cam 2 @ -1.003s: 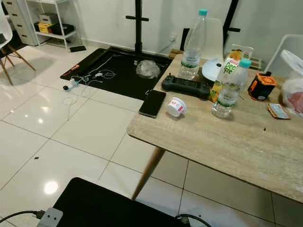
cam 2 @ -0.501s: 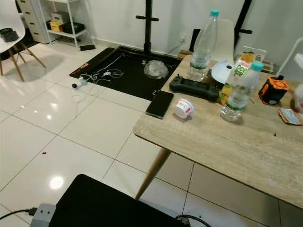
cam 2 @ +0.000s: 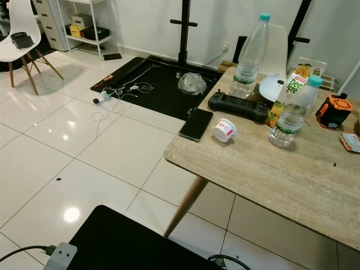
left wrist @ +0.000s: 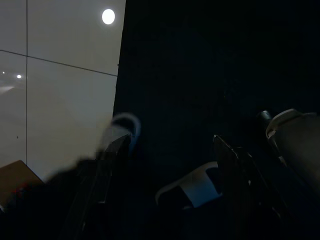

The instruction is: Restocking fridge

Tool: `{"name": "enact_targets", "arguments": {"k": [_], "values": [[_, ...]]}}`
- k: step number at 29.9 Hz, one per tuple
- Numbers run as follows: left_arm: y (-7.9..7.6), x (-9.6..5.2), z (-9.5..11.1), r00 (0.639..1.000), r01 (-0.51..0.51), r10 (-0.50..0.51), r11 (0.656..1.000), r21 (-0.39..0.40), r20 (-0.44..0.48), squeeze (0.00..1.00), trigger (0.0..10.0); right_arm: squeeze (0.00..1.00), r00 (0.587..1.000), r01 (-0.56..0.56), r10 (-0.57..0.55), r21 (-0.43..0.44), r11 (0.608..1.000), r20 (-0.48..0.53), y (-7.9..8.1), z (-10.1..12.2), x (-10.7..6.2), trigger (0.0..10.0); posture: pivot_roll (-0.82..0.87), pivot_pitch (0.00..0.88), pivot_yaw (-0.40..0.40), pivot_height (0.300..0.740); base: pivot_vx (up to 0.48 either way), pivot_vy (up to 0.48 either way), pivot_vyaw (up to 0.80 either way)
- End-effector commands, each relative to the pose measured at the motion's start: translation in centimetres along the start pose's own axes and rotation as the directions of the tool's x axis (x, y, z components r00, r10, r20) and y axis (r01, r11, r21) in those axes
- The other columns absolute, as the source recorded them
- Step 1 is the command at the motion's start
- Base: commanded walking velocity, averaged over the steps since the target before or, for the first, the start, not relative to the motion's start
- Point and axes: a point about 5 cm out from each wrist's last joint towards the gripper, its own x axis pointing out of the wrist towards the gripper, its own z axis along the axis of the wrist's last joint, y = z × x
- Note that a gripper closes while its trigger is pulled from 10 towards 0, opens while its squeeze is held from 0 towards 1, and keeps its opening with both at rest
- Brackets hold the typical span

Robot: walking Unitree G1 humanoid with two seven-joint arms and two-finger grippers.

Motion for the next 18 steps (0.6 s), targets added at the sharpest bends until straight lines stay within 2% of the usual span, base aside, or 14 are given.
{"name": "enact_targets", "arguments": {"k": [1, 6, 18], "values": [[-0.07, -0.06, -0.2, 1.0, 0.002, -0.002, 1.0, 0.02, -0.001, 0.0, 10.0, 0.0, 1.0, 0.004, -0.004, 0.01, 1.0, 0.006, -0.03, 0.27, 0.06, 10.0, 0.09, 0.0, -0.009, 0.706, 0.0, 0.0, 0.0], [-0.05, -0.04, -0.08, 1.0, 0.002, -0.002, 1.0, 0.022, 0.003, 0.0, 10.0, 0.0, 1.0, 0.005, -0.005, 0.015, 1.0, 0.002, 0.01, 0.2, 0.05, 10.0, 0.09, 0.0, -0.005, 0.706, 0.0, 0.0, -0.18], [-0.15, 0.0, 0.05, 1.0, 0.003, -0.003, 1.0, 0.022, 0.004, 0.0, 10.0, 0.0, 1.0, 0.008, -0.007, 0.032, 0.999, -0.003, 0.02, 0.02, 0.02, 10.0, 0.09, 0.001, -0.005, 0.706, 0.0, 0.0, -0.7]]}}
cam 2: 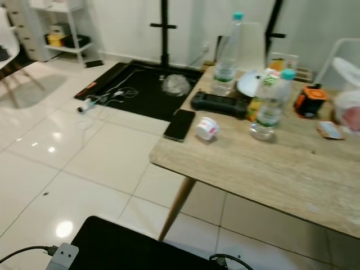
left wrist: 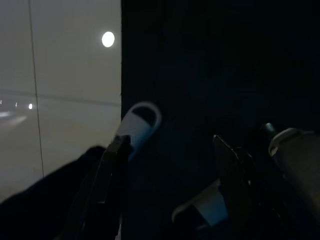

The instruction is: Restocking fridge

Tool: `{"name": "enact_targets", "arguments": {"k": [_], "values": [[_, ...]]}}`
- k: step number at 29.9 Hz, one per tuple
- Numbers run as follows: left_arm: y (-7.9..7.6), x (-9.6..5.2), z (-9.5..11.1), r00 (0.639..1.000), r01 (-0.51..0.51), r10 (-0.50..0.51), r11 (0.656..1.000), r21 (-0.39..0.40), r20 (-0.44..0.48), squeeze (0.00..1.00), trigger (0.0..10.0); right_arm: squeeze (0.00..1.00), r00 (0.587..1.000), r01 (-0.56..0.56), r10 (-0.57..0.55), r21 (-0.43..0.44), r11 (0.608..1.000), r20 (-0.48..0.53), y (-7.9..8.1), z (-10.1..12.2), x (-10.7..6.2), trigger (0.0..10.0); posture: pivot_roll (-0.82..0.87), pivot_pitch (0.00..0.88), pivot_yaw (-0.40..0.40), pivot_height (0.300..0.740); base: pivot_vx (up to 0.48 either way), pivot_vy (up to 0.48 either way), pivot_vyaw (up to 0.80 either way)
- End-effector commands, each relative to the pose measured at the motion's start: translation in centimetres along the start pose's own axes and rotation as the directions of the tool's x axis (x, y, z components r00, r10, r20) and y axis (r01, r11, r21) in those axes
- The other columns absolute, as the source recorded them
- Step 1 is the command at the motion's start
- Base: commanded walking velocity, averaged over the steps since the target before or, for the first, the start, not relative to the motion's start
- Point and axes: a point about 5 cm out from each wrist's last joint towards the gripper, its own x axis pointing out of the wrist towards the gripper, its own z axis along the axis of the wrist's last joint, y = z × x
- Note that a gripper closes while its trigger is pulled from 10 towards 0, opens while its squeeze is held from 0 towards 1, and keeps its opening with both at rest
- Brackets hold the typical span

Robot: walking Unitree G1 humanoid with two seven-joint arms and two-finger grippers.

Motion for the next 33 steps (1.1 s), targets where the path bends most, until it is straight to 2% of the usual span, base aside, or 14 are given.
{"name": "enact_targets", "arguments": {"k": [1, 33], "values": [[-0.18, -0.12, -0.48, 1.0, 0.005, -0.004, 1.0, 0.014, -0.011, 0.0, 10.0, 0.0, 1.0, 0.003, -0.003, 0.017, 1.0, 0.004, 0.06, 0.14, 0.03, 10.0, 0.09, 0.001, -0.005, 0.706, 0.0, 0.0, -0.7], [-0.13, -0.17, -0.65, 1.0, -0.001, 0.001, 1.0, 0.004, -0.012, 0.0, 10.0, 0.0, 1.0, 0.001, -0.001, 0.011, 1.0, 0.003, 0.03, 0.08, 0.02, 10.0, 0.09, 0.018, -0.008, 0.706, 0.0, 0.0, -0.7]]}}
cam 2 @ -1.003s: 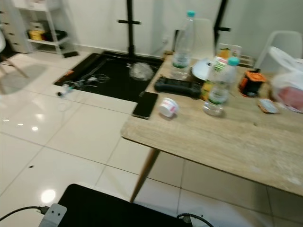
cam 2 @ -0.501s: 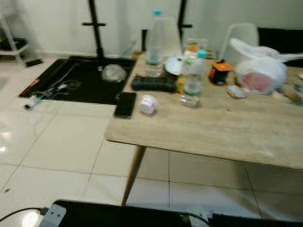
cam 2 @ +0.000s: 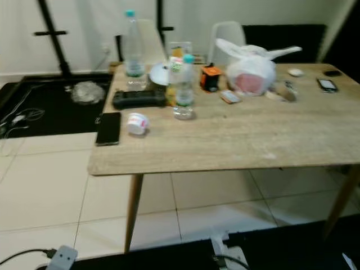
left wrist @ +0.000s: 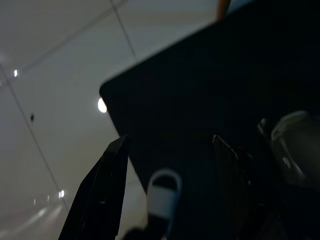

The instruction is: Restocking fridge

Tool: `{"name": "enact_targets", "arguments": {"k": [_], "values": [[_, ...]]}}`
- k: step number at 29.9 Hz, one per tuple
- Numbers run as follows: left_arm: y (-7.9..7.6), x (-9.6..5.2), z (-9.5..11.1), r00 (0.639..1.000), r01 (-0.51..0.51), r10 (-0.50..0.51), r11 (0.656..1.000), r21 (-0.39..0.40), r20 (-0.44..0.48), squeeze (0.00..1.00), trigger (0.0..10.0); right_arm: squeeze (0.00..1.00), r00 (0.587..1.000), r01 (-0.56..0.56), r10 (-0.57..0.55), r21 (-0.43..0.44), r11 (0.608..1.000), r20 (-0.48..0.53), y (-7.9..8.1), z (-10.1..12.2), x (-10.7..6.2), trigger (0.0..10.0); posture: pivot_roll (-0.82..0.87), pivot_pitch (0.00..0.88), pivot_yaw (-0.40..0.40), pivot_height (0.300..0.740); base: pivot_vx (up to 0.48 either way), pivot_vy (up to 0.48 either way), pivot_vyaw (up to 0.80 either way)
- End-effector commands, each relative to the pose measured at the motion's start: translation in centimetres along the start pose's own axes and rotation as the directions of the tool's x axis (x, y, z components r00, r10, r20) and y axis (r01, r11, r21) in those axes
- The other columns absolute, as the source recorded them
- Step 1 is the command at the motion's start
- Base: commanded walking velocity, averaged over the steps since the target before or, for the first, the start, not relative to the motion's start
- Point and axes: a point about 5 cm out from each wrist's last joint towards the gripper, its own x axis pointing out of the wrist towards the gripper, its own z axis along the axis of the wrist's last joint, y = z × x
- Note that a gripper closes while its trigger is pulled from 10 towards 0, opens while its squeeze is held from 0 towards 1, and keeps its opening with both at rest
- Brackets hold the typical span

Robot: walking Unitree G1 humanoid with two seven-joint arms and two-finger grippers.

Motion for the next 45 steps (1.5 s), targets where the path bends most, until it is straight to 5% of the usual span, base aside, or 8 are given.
{"name": "enact_targets", "arguments": {"k": [1, 15, 24, 39, 40, 43, 44, 45], "values": [[-0.2, -0.2, -1.0, 0.999, 0.006, -0.006, 1.0, 0.0, -0.032, 0.0, 10.0, 0.0, 1.0, -0.003, 0.003, 0.013, 1.0, 0.012, 0.3, 0.3, 0.1, 10.0, 0.09, 0.014, -0.006, 0.706, 0.0, 0.0, -0.71], [-0.1, -0.3, -1.1, 1.0, 0.002, -0.002, 1.0, 0.001, -0.031, 0.0, 10.0, 0.01, 0.998, -0.036, 0.036, -0.013, 0.999, 0.042, 0.9, 1.0, 0.2, 10.0, 0.1, 0.021, -0.003, 0.706, 0.0, 0.0, -0.26], [-0.1, -0.3, -1.2, 0.999, 0.001, -0.001, 1.0, 0.0, -0.035, 0.0, 10.0, 0.01, 0.998, -0.036, 0.037, -0.025, 0.999, 0.055, 0.9, 1.4, 0.2, 10.0, 0.1, 0.022, -0.006, 0.706, 0.0, 0.0, 0.73], [1.0, -0.4, -1.4, 0.996, -0.086, 0.085, 0.995, -0.045, -0.035, 0.0, 10.0, 0.0, 0.996, 0.046, -0.051, 0.068, 0.997, 0.07, -0.6, 1.5, 0.1, 10.0, 0.1, 0.009, -0.009, 0.706, 0.0, 0.0, 0.06], [2.3, -0.5, -1.5, 0.986, -0.164, 0.159, 0.979, -0.121, -0.049, 0.0, 10.0, 0.0, 0.993, 0.086, -0.098, 0.159, 0.983, 0.073, -1.4, 1.4, 0.1, 10.0, 0.1, 0.007, -0.007, 0.706, 0.0, 0.0, 0.0], [3.8, -0.7, -1.8, 0.969, -0.246, 0.235, 0.945, -0.216, -0.076, 0.0, 10.0, 0.0, 0.986, 0.13, -0.151, 0.248, 0.96, 0.069, -2.2, 1.3, 0.0, 10.0, 0.1, 0.007, -0.007, 0.706, 0.0, 0.0, 0.0], [5.3, -0.9, -2.1, 0.949, -0.315, 0.298, 0.904, -0.288, -0.102, 0.0, 10.0, 0.0, 0.978, 0.168, -0.199, 0.324, 0.931, 0.063, -3.1, 1.2, -0.2, 10.0, 0.1, 0.007, -0.007, 0.706, 0.0, 0.0, 0.0], [8.6, -1.8, -2.8, 0.899, -0.437, 0.41, 0.803, -0.406, -0.157, 0.0, 10.0, 0.0, 0.953, 0.244, -0.297, 0.442, 0.863, 0.055, -5.3, 1.1, -0.6, 10.0, 0.1, 0.013, -0.002, 0.706, 0.0, 0.0, 0.0]]}}
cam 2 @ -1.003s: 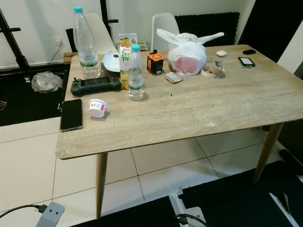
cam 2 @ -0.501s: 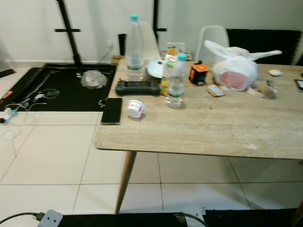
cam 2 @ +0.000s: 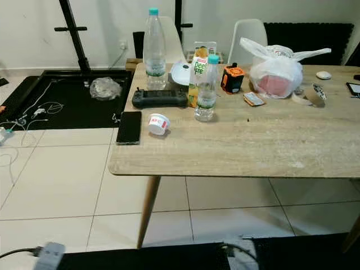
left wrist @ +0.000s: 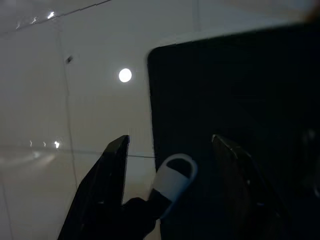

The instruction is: Restocking fridge

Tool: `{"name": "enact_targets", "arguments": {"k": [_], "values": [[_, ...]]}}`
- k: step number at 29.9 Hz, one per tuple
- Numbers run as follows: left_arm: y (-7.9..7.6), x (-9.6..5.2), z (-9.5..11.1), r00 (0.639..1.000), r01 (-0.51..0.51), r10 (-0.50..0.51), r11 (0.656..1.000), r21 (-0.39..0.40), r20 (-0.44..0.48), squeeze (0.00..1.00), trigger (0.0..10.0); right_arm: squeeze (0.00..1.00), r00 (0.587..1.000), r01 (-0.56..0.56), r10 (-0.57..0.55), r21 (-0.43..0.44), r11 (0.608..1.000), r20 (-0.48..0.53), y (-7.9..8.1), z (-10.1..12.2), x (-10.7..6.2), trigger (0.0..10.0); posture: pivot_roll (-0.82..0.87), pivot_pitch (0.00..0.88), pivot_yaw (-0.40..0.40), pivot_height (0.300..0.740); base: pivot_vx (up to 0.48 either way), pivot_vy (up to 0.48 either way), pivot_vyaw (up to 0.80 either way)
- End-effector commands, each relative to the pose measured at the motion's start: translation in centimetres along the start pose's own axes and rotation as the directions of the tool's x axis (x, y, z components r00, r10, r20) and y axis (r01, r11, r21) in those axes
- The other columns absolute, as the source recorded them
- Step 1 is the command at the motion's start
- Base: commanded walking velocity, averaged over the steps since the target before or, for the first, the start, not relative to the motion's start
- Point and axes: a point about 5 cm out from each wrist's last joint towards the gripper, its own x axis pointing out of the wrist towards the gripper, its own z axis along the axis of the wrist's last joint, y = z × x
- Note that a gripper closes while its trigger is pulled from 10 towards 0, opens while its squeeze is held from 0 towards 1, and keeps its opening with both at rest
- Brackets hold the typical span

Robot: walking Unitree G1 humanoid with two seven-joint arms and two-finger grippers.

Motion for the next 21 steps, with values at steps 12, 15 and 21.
{"name": "enact_targets", "arguments": {"k": [12, 15, 21], "values": [[18.5, -1.9, 13.0, 0.789, -0.387, 0.566, 0.761, -0.521, 0.24, 0.0, 10.0, 0.0, 0.729, 0.423, -0.635, 0.559, 0.713, 0.257, -16.3, 9.9, -3.3, 10.0, 0.1, 0.014, 0.012, 0.706, 0.0, 0.0, 0.0], [21.2, -4.3, 18.9, 0.688, -0.3, 0.6, 0.748, -0.592, 0.408, 0.0, 10.0, 0.0, 0.564, 0.412, -0.752, 0.673, 0.614, 0.341, -20.3, 14.0, -6.1, 10.0, 0.09, 0.022, 0.019, 0.706, 0.0, 0.0, 0.0], [19.6, -7.5, 27.9, 0.549, -0.113, 0.425, 0.891, -0.44, 0.72, 0.0, 10.0, 0.0, 0.403, 0.302, -0.663, 0.592, 0.747, 0.631, -20.1, 22.6, -9.2, 10.0, 0.09, 0.022, 0.02, 0.706, 0.0, 0.0, 0.0]]}}
